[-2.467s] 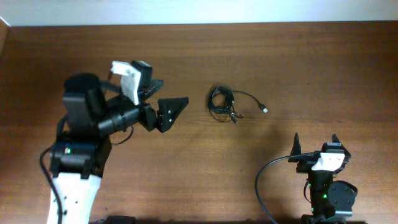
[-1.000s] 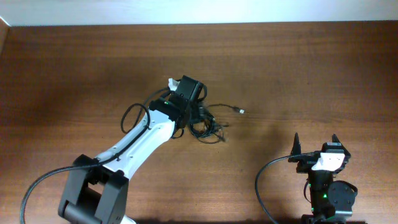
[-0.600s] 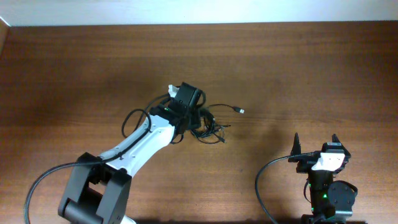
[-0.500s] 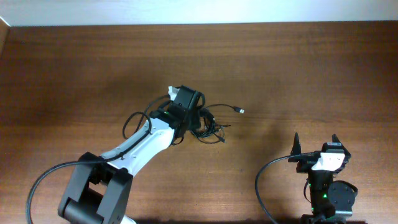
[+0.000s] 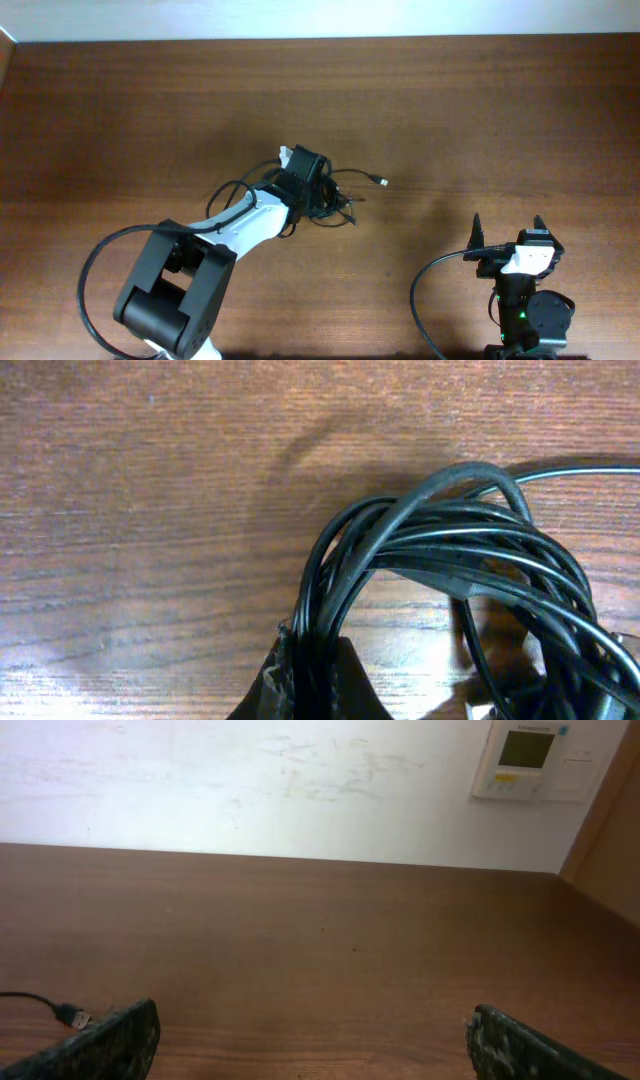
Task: Untangle cables
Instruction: 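Reach the left gripper to the black cable bundle and grasp it, then lift the cable bundle with the left gripper and hold it up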
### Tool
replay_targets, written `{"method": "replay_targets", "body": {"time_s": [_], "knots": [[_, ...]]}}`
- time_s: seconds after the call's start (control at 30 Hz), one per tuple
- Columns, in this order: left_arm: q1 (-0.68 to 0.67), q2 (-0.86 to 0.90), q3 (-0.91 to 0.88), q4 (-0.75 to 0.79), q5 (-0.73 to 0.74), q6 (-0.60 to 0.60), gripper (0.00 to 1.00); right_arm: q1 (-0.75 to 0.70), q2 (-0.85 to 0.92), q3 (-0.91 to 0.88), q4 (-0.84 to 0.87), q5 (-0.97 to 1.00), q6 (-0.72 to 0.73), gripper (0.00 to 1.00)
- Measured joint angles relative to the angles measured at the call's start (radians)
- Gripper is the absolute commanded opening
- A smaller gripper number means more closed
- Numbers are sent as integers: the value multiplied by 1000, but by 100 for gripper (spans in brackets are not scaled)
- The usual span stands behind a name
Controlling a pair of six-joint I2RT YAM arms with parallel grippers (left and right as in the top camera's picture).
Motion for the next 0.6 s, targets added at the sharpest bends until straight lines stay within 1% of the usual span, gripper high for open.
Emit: {"method": "replay_targets", "body": {"time_s": [0.23,0.33,0.37,0.43,0.6], "knots": [[0,0,0,-8,3,-5,0,0,0,0,0,0,0,98],[0,-69,0,-152,44,-9,0,0,0,0,0,0,0,98],[0,-118,0,-204,50,-24,0,0,0,0,0,0,0,98],[0,-200,0,-230,56,-96,0,0,0,0,0,0,0,98],[0,-206,0,-232,58,-133,0,0,0,0,0,0,0,98]]}}
